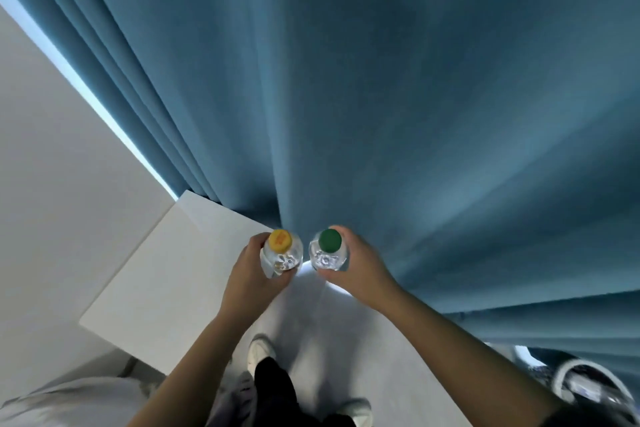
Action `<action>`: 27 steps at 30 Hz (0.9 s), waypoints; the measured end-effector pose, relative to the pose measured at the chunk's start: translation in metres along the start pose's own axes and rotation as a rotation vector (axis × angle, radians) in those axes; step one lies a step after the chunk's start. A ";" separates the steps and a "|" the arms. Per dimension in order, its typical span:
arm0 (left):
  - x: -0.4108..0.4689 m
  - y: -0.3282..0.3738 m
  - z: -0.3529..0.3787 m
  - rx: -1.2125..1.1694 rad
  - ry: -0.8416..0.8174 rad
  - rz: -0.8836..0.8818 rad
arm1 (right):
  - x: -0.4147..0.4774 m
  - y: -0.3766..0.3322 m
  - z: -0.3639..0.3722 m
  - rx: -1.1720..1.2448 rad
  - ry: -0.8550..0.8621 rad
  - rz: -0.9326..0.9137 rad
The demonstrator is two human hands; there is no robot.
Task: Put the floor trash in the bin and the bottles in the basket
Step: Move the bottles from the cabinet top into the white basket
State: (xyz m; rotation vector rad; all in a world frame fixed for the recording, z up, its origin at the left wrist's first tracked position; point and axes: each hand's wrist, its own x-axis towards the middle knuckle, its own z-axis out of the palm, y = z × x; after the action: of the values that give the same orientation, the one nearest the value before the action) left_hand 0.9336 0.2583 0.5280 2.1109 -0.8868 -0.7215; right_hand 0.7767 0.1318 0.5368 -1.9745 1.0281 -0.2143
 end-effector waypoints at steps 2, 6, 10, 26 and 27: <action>-0.016 0.020 0.030 0.035 -0.032 0.021 | -0.029 0.025 -0.024 -0.015 0.038 0.022; -0.056 0.061 0.087 -0.034 -0.058 0.055 | -0.087 0.075 -0.072 -0.006 0.123 0.097; -0.079 0.092 0.135 0.007 -0.104 0.112 | -0.127 0.115 -0.110 0.013 0.210 0.206; -0.096 0.209 0.321 0.151 -0.598 0.445 | -0.238 0.248 -0.229 0.138 0.510 0.507; -0.099 0.218 0.333 0.181 -0.646 0.475 | -0.245 0.254 -0.237 0.135 0.535 0.535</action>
State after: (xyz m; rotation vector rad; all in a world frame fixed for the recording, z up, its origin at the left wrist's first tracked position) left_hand 0.5591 0.0916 0.5270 1.7062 -1.7821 -1.1092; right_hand 0.3534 0.0933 0.5401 -1.4784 1.7911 -0.5136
